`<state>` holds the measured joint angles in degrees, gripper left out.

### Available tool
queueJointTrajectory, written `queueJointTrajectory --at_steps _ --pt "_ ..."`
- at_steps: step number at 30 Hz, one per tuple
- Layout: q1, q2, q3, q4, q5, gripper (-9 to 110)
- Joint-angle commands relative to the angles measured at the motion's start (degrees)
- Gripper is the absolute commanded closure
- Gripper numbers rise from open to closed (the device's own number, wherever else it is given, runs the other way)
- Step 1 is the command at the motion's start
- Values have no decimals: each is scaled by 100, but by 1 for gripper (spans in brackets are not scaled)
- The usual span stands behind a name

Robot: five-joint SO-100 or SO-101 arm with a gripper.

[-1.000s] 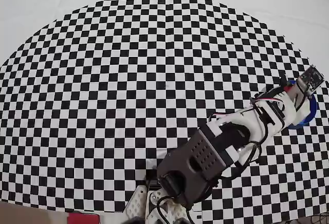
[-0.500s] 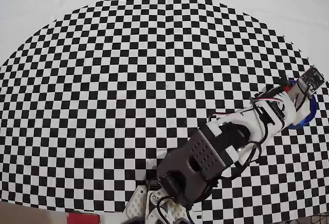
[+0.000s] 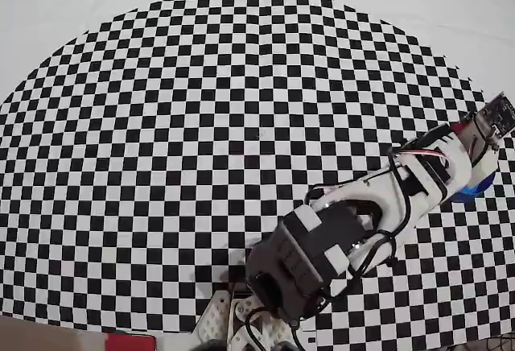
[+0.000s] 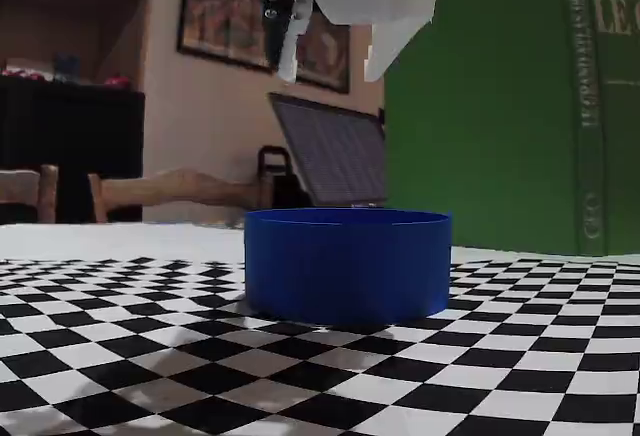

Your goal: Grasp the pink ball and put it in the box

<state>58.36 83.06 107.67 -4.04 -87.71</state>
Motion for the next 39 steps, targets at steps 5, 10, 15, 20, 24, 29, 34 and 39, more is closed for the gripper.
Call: queueJointTrajectory --at_steps 5,10,15,20,24,29,34,39 --pt "-343 984 229 -26 976 101" --pt "-738 1459 299 -26 2355 101" --pt "-1134 1978 580 -26 3630 101" --pt "-1503 2689 1318 -26 4482 101" --pt "-1819 3199 1890 -26 5010 101" --pt "-2153 3709 2426 -26 5678 101" --pt "-2408 4210 2865 18 6275 101" --pt "-2821 4966 3542 105 6688 101"
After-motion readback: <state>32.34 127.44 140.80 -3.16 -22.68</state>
